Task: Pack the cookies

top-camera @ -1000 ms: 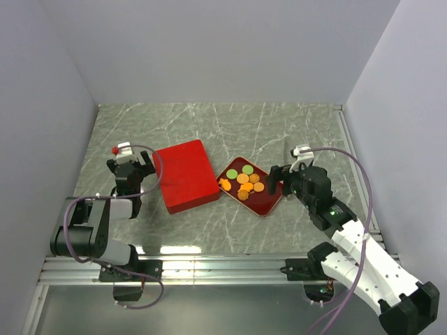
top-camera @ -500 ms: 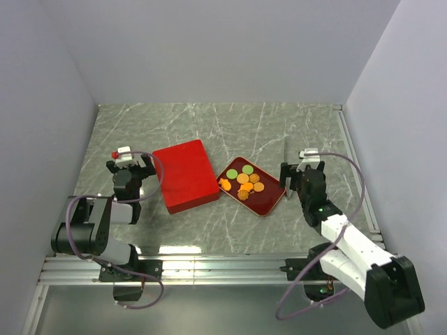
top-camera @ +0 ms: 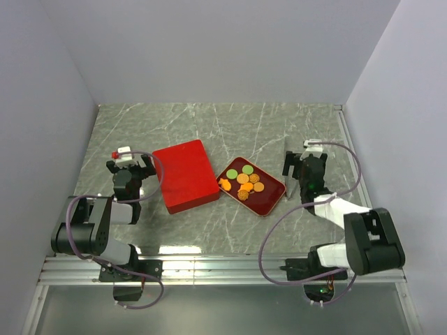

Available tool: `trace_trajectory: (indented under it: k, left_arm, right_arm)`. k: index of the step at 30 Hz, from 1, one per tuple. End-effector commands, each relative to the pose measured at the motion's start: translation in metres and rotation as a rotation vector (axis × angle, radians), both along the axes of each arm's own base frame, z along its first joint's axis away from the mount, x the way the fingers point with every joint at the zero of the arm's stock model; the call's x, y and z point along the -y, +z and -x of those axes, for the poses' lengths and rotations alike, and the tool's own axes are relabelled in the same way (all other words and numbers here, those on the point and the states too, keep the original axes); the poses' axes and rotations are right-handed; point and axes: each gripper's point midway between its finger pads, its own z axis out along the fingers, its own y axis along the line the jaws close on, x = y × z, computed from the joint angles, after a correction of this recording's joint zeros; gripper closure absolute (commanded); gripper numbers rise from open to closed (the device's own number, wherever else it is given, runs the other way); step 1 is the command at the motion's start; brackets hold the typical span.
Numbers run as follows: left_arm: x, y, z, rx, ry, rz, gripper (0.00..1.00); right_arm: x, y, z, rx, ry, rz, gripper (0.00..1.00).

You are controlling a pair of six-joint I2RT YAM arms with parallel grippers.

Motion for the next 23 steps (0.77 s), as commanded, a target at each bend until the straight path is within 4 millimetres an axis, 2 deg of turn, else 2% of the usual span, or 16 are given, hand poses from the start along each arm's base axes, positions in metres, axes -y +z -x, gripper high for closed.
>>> trace_trajectory:
  k: [1, 5, 6, 10, 12, 13, 14, 15, 16, 17, 18, 19, 20, 21, 23]
  left_arm:
    - [0.002, 0.018, -0.004, 0.070, -0.017, -0.006, 0.01]
    - [0.002, 0.018, -0.004, 0.070, -0.017, -0.006, 0.01]
    - [0.002, 0.018, -0.004, 0.068, -0.019, -0.006, 0.01]
    - [0.002, 0.018, -0.004, 0.070, -0.017, -0.006, 0.00]
    - [0.002, 0.018, -0.004, 0.068, -0.017, -0.006, 0.01]
    - [0.002, 0.018, -0.004, 0.070, -0.017, -0.006, 0.01]
    - [0.002, 0.018, -0.004, 0.070, -0.019, -0.006, 0.00]
    - [0.002, 0.016, -0.004, 0.064, -0.020, -0.006, 0.00]
    - [0.002, 0.016, -0.005, 0.062, -0.020, -0.006, 0.00]
    - [0.002, 0.017, -0.006, 0.063, -0.025, -0.003, 0.01]
    - [0.003, 0.016, -0.006, 0.058, -0.038, -0.002, 0.00]
    - [0.002, 0.016, -0.006, 0.057, -0.035, -0.001, 0.01]
    - [0.002, 0.016, -0.006, 0.058, -0.035, -0.001, 0.01]
    - [0.002, 0.016, -0.006, 0.060, -0.035, 0.000, 0.01]
    - [0.002, 0.017, -0.005, 0.063, -0.035, -0.001, 0.00]
  right_arm:
    - [-0.007, 0.040, -0.032, 0.138, 0.036, -0.029, 0.00]
    - [-0.003, 0.037, -0.036, 0.156, 0.042, -0.042, 0.00]
    - [0.004, 0.039, -0.036, 0.166, 0.028, -0.053, 0.00]
    - [0.009, 0.039, -0.028, 0.199, 0.039, -0.092, 0.00]
    - [0.009, 0.046, -0.025, 0.239, 0.043, -0.092, 0.00]
    - [0.010, 0.039, -0.020, 0.234, 0.042, -0.089, 0.00]
    - [0.010, 0.051, -0.018, 0.292, 0.046, -0.091, 0.00]
    - [0.010, 0.052, -0.015, 0.316, 0.046, -0.093, 0.00]
    - [0.013, 0.032, 0.002, 0.299, 0.040, -0.089, 0.00]
    - [0.014, 0.047, 0.002, 0.392, 0.032, -0.094, 0.00]
    - [0.016, 0.041, 0.004, 0.350, 0.020, -0.100, 0.00]
    - [0.019, 0.050, 0.001, 0.385, 0.008, -0.098, 0.00]
    - [0.016, 0.040, -0.002, 0.338, 0.016, -0.094, 0.00]
    - [0.017, 0.045, -0.004, 0.341, 0.011, -0.097, 0.00]
    - [0.017, 0.042, -0.002, 0.342, 0.013, -0.092, 0.00]
